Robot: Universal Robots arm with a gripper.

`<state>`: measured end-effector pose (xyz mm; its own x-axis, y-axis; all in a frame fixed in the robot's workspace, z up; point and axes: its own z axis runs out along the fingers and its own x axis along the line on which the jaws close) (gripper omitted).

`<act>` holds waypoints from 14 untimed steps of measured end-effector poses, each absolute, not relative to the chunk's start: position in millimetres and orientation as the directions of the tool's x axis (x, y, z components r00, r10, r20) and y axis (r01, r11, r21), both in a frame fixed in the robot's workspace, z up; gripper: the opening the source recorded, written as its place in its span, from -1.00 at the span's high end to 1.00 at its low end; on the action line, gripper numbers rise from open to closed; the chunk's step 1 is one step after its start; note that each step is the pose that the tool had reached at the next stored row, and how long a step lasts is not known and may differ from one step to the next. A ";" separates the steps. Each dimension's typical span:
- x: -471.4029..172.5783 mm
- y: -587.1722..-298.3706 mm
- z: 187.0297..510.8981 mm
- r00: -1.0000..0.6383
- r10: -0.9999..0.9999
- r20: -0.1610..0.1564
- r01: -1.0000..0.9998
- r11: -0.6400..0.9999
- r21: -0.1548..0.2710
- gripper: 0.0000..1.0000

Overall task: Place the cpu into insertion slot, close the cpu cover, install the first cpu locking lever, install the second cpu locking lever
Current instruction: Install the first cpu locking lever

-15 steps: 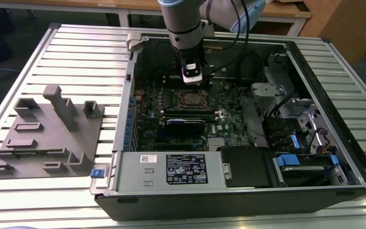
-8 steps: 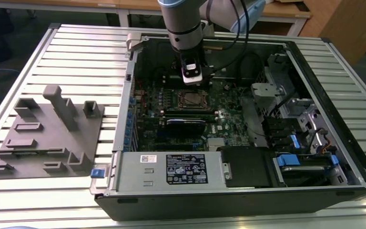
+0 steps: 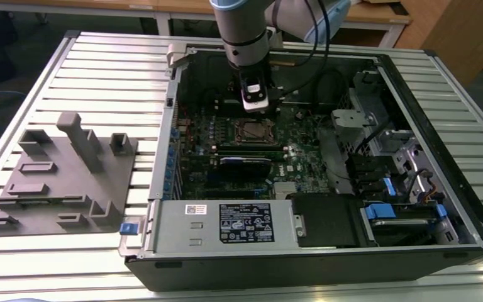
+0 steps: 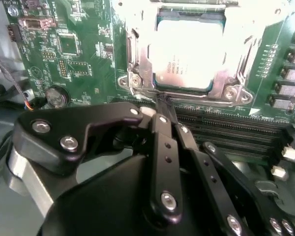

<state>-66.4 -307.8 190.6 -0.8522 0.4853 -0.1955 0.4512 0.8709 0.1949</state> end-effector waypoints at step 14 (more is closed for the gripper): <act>-65.3 -307.7 192.6 -0.852 0.486 -0.193 0.451 0.870 0.197 0.79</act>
<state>-65.3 -307.7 192.6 -0.8524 0.4859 -0.1930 0.4514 0.8702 0.1973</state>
